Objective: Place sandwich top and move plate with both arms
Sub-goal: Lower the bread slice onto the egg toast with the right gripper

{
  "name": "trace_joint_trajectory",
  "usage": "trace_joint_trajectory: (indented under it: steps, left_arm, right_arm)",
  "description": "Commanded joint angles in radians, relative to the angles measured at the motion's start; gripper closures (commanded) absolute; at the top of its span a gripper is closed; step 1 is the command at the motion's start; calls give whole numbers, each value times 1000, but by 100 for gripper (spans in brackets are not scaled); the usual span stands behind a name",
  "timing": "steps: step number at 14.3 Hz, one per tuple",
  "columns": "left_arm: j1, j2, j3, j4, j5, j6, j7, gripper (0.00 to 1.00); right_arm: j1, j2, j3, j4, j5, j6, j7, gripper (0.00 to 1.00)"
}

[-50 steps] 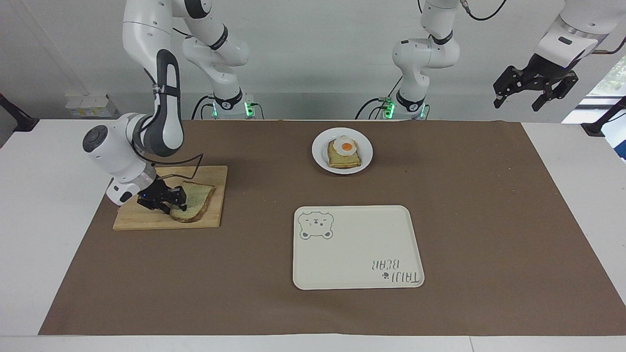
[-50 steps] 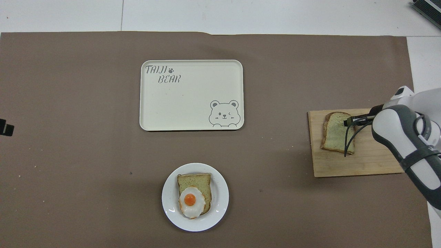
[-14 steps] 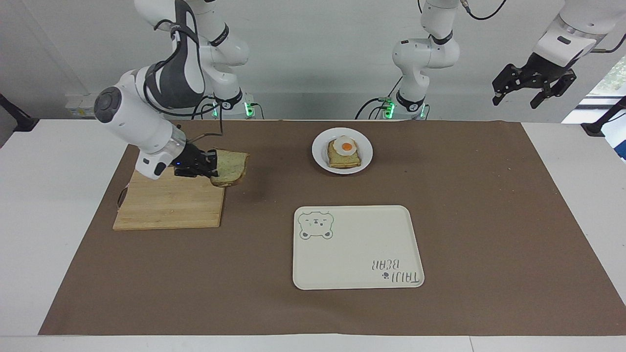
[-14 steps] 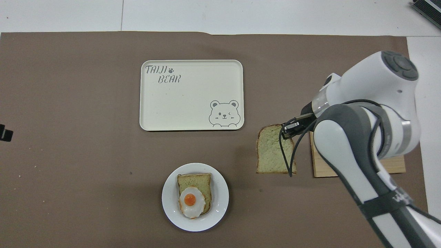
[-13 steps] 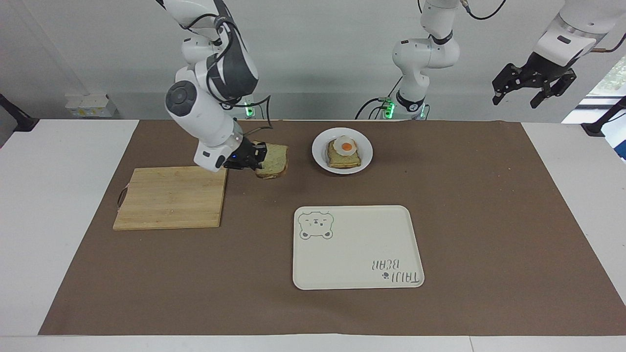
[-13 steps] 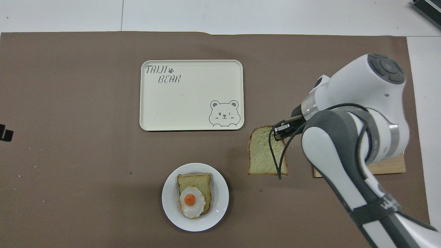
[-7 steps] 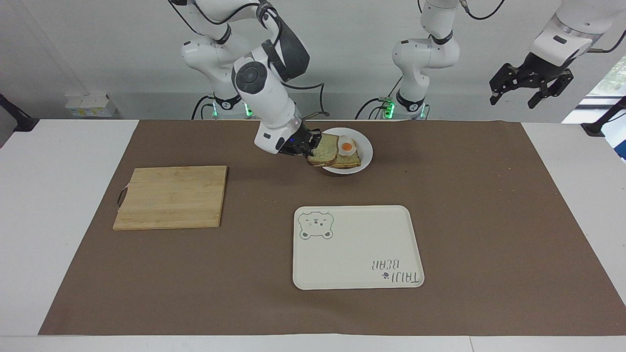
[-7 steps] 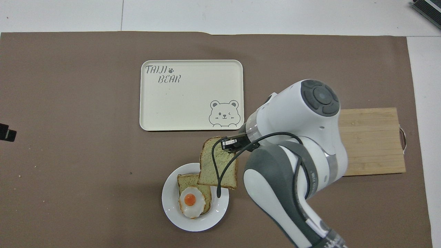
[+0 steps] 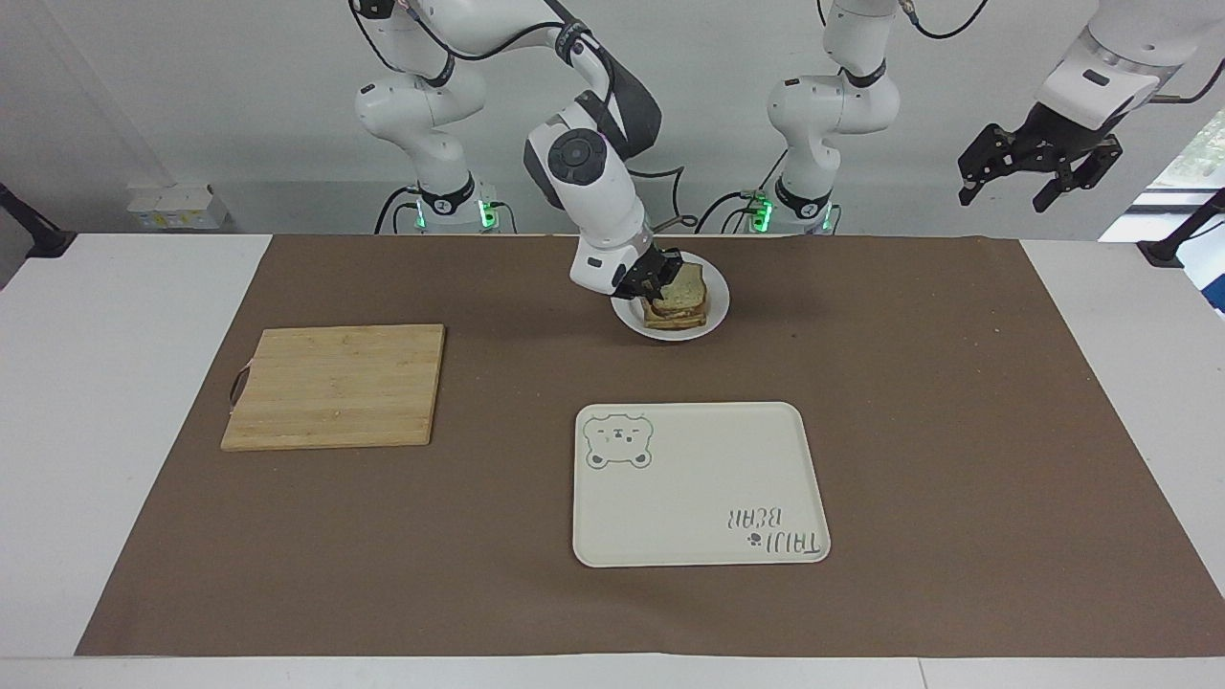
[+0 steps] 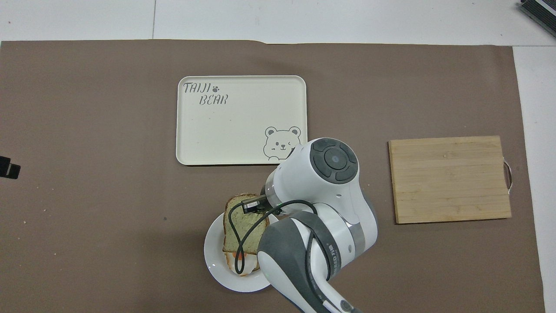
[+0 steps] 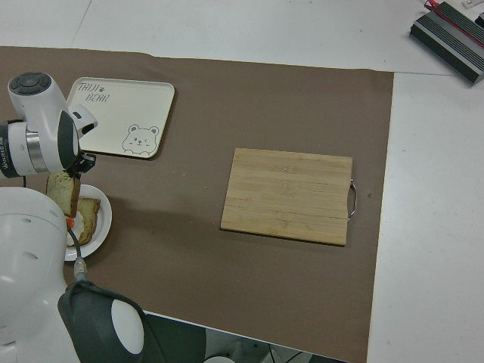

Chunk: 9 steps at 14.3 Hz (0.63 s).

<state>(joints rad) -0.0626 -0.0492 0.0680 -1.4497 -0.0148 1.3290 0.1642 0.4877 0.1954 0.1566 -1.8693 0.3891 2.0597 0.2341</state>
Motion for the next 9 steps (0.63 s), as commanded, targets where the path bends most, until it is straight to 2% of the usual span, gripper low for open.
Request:
trace_joint_trajectory:
  steps: [1, 5, 7, 9]
  left_arm:
    - [-11, -20, 6, -18, 13, -16, -9, 0]
    - [-10, -24, 7, -23, 13, -16, -8, 0]
    - [-10, -24, 7, -23, 13, -16, -8, 0]
    - [-10, -24, 7, -24, 13, -14, -8, 0]
  right_arm:
    - [22, 18, -5, -39, 30, 68, -18, 100]
    - [40, 51, -5, -50, 16, 103, -28, 100]
    - [40, 64, -5, -71, 16, 118, -125, 100]
    - [42, 70, -5, -79, 16, 149, -131, 100]
